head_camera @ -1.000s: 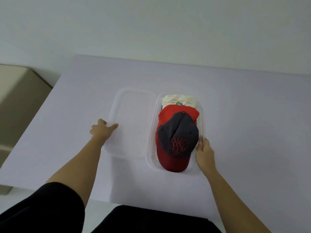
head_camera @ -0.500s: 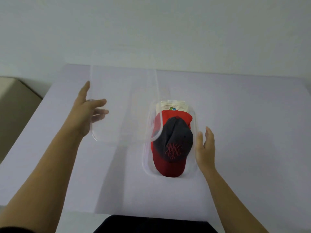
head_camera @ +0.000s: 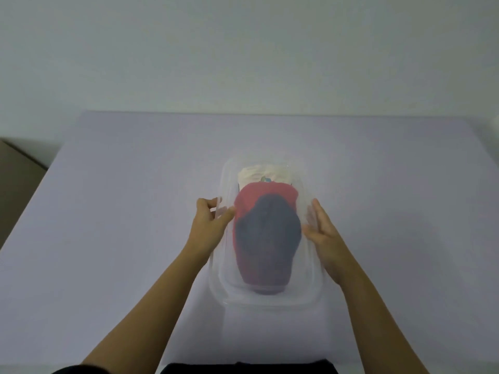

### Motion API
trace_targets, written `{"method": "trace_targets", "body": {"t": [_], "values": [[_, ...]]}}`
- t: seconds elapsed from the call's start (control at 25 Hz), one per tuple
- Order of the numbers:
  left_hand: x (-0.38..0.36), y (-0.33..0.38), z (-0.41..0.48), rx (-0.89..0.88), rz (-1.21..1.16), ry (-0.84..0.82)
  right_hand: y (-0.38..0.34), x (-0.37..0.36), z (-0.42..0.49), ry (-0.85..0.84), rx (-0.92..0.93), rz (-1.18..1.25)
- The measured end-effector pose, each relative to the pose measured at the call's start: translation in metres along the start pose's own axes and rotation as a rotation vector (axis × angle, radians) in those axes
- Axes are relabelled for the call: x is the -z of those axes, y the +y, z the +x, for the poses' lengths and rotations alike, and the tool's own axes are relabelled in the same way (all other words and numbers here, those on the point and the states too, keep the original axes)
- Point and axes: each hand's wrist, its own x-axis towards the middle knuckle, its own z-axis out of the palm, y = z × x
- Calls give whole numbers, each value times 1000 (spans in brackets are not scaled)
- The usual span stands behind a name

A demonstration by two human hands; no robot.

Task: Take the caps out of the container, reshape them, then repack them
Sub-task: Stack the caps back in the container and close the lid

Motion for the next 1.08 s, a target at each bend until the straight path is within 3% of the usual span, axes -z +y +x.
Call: {"method": "trace_targets", "body": {"t": [0.2,0.32,0.6,0.76,1.08], "values": [[-22,-19,11,-181,314,-64,18,-12,8,124,66,-173],[-31,-26,23,-174,478,-73,27,-15,21,163,53,-205],[-38,-36,40,-174,532,-27,34,-19,34,182,22,-162],[-40,-32,42,-87,699,14,36,-19,39,184,10,-157],[-44,-34,43,-96,708,60,42,-23,43,257,-30,-330]]}}
